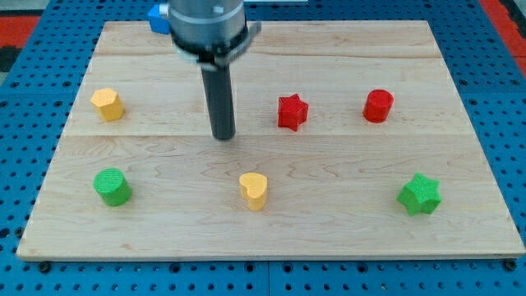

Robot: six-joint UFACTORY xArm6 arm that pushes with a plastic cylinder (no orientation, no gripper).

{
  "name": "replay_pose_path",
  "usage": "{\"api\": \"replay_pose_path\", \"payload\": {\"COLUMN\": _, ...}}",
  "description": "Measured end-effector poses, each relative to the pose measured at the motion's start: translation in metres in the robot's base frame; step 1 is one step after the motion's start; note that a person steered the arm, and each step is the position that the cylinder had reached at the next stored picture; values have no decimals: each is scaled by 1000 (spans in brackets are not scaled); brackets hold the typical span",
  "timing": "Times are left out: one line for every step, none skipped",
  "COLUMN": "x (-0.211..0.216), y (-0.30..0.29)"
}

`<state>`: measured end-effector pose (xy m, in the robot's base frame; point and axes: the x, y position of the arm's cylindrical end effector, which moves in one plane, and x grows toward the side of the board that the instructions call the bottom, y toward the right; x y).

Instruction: Push the yellow hexagon parallel left to the red star

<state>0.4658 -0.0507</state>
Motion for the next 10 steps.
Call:
{"api": "replay_pose_path", "payload": {"x": -6, "y": 63}}
{"api": "replay_pose_path", "payload": {"x": -36, "y": 89}}
{"api": "replay_pose_path", "payload": {"x": -56, "y": 89}}
{"api": "replay_pose_path", "payload": {"x": -31, "y": -4}}
{"api": "replay_pose_path", "payload": {"x": -35, "y": -130}}
{"api": "replay_pose_path", "payload": {"x": -52, "y": -231}}
{"api": "replay_pose_path", "payload": {"x": -78, "y": -201}}
{"api": "replay_pose_path", "payload": {"x": -49, "y": -185}}
{"api": "replay_pose_path", "payload": {"x": -53, "y": -187}}
{"api": "replay_pose_path", "payload": {"x": -47, "y": -122}}
